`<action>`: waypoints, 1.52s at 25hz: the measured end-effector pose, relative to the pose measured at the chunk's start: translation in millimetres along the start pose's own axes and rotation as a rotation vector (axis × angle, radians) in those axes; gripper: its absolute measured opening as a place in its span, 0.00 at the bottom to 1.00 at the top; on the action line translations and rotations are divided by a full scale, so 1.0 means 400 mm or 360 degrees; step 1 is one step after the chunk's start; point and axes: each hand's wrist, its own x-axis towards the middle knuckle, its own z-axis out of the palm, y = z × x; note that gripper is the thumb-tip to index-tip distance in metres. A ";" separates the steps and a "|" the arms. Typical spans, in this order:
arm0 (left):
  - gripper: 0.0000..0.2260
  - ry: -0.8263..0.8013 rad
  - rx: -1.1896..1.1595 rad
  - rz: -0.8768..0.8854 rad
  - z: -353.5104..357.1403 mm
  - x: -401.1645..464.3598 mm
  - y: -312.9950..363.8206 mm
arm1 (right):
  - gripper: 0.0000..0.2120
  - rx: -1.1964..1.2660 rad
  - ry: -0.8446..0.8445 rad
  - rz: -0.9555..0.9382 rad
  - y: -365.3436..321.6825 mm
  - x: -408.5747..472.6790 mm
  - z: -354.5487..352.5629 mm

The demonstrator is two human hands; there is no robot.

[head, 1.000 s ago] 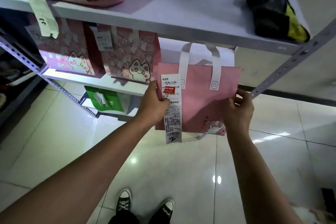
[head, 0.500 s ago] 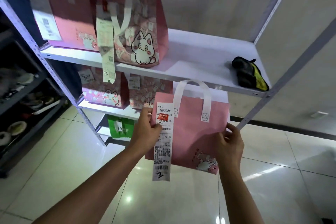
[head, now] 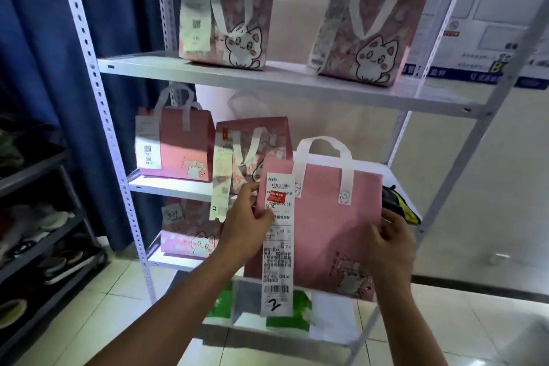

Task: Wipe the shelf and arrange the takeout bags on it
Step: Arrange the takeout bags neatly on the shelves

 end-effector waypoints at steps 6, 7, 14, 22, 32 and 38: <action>0.19 0.0005 -0.0090 0.0206 -0.141 0.035 0.155 | 0.12 0.0159 0.0038 -0.0247 -0.198 -0.023 0.046; 0.18 0.0003 -0.0083 0.0250 -0.161 0.046 0.179 | 0.12 0.0185 0.0060 -0.0285 -0.233 -0.023 0.055; 0.19 0.0034 -0.0099 0.0489 -0.230 0.157 0.356 | 0.13 0.0330 0.0225 -0.0511 -0.462 0.050 0.079; 0.21 -0.0064 -0.0074 0.0654 -0.244 0.288 0.485 | 0.15 0.0341 0.0106 -0.0394 -0.604 0.234 0.109; 0.18 -0.0073 0.0023 0.0745 -0.177 0.510 0.586 | 0.11 0.0486 0.0031 -0.0201 -0.694 0.466 0.146; 0.21 0.0013 -0.0061 0.0842 -0.148 0.596 0.610 | 0.09 0.0561 -0.0028 -0.0246 -0.707 0.561 0.177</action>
